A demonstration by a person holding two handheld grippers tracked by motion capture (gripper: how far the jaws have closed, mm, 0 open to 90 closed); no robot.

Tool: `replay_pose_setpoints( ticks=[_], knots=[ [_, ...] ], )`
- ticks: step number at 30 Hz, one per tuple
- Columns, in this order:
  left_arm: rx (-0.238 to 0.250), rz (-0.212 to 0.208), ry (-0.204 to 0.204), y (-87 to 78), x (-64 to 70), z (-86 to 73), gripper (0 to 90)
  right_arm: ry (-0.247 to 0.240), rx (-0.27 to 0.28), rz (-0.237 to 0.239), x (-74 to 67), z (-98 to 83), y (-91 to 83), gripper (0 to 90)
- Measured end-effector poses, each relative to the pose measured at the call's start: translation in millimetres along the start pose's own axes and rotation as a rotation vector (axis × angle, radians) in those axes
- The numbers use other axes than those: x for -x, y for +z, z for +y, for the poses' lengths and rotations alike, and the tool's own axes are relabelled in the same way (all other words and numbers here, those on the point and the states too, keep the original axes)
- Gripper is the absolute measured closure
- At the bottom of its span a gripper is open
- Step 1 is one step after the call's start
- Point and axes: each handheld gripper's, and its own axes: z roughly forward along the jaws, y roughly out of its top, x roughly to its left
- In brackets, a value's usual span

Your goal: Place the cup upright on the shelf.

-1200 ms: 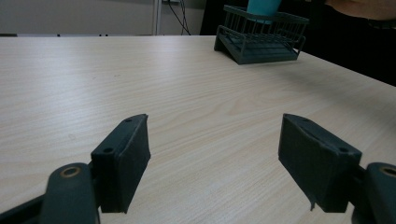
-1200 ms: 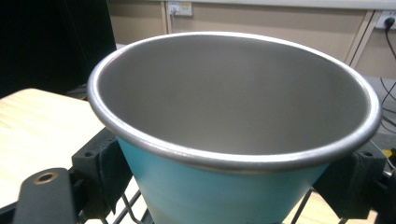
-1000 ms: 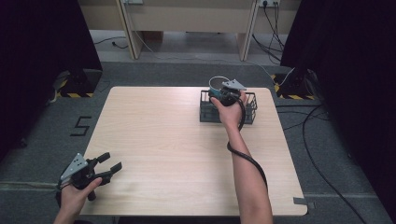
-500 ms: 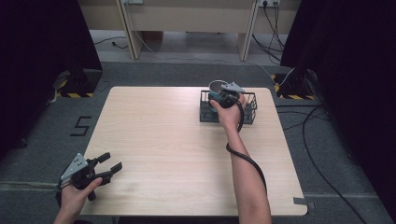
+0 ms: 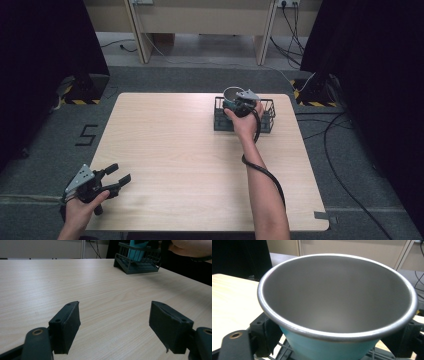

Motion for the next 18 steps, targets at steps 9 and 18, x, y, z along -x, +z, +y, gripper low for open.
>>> replay_pose_setpoints(
  ticks=[9,18],
  knots=[
    [-0.001,-0.001,-0.001,0.3,0.2,-0.1,24.1,0.004,0.005,0.001,-0.1,-2.3,-6.5,14.7],
    [0.000,-0.001,0.000,0.4,0.5,0.0,24.1,0.019,0.010,0.007,-0.1,-7.5,-16.7,14.7]
  ],
)
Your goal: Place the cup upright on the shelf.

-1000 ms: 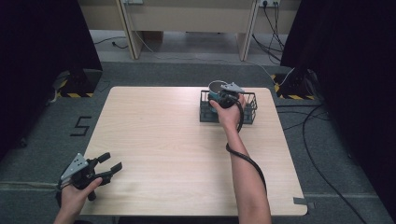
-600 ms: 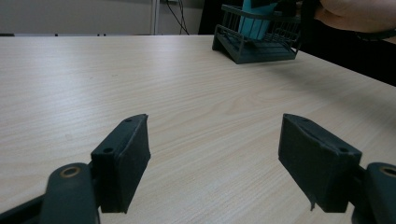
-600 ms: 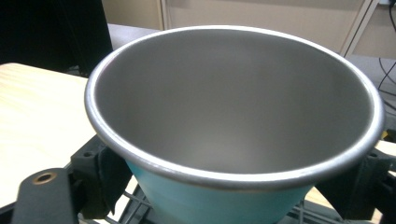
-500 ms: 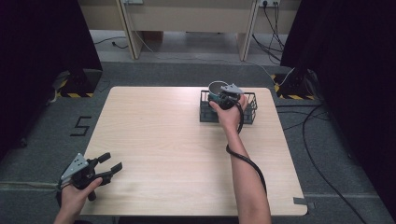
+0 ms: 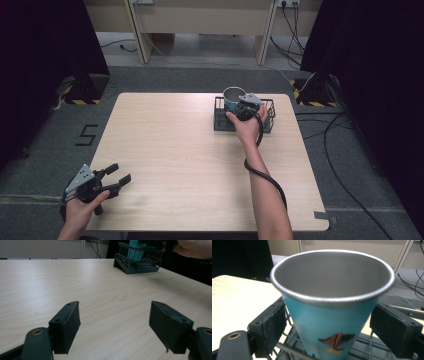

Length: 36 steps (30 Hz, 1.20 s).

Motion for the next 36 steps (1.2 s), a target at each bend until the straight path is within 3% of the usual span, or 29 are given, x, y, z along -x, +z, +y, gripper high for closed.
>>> replay_pose_setpoints(
  ticks=[36],
  knots=[
    [0.001,0.006,0.002,-0.1,0.1,0.0,24.1,-0.011,0.021,0.025,5.5,-18.0,-57.7,15.5]
  ],
)
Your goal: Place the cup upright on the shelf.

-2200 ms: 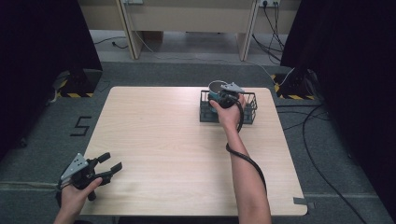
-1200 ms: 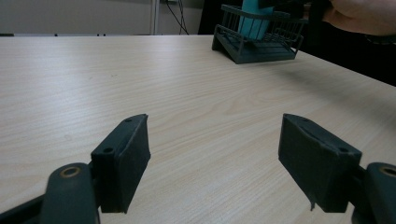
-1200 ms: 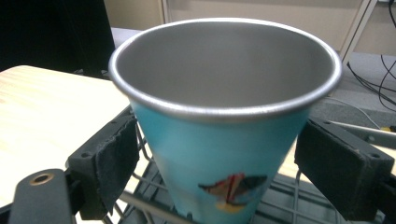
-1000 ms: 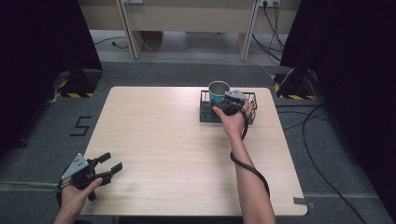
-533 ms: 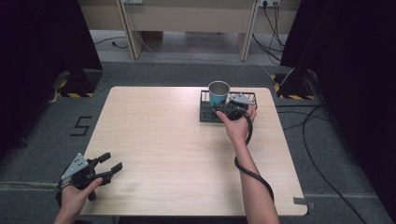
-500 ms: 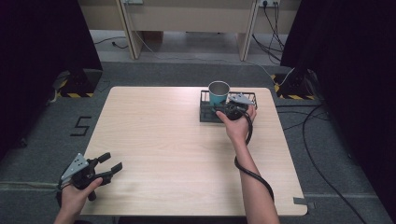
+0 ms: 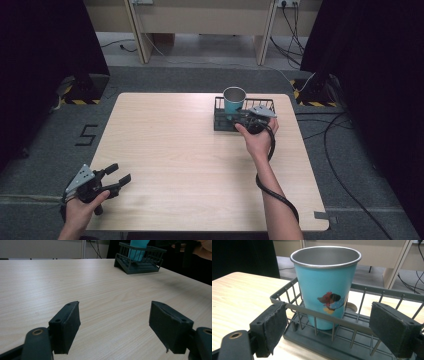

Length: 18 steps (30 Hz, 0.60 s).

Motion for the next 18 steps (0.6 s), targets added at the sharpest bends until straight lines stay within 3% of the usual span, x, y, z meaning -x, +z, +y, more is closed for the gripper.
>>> replay_pose_setpoints(
  ticks=[18],
  knots=[
    [-0.001,0.002,0.000,0.0,0.0,0.0,24.1,0.023,0.004,0.000,5.7,-12.3,-27.3,15.9]
  ],
)
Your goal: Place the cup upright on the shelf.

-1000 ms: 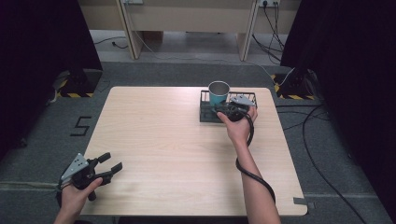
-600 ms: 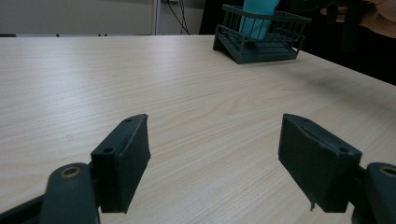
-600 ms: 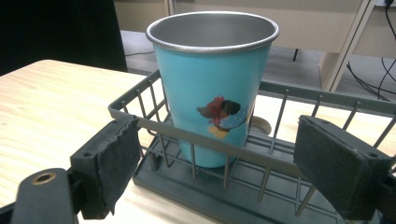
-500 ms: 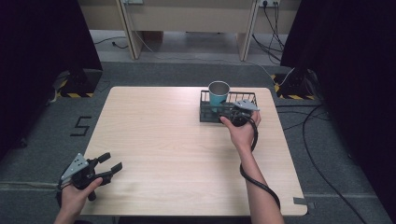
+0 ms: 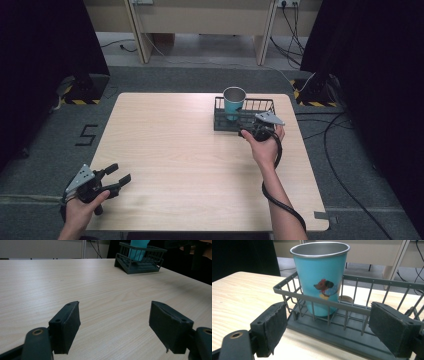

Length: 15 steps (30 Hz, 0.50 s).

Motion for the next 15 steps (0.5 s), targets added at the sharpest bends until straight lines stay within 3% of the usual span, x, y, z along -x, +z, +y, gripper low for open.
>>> replay_pose_setpoints(
  ticks=[15],
  knots=[
    [0.000,0.001,0.000,-0.3,0.1,-0.1,24.0,0.003,-0.009,-0.013,4.2,-12.4,-21.0,16.1]
  ],
)
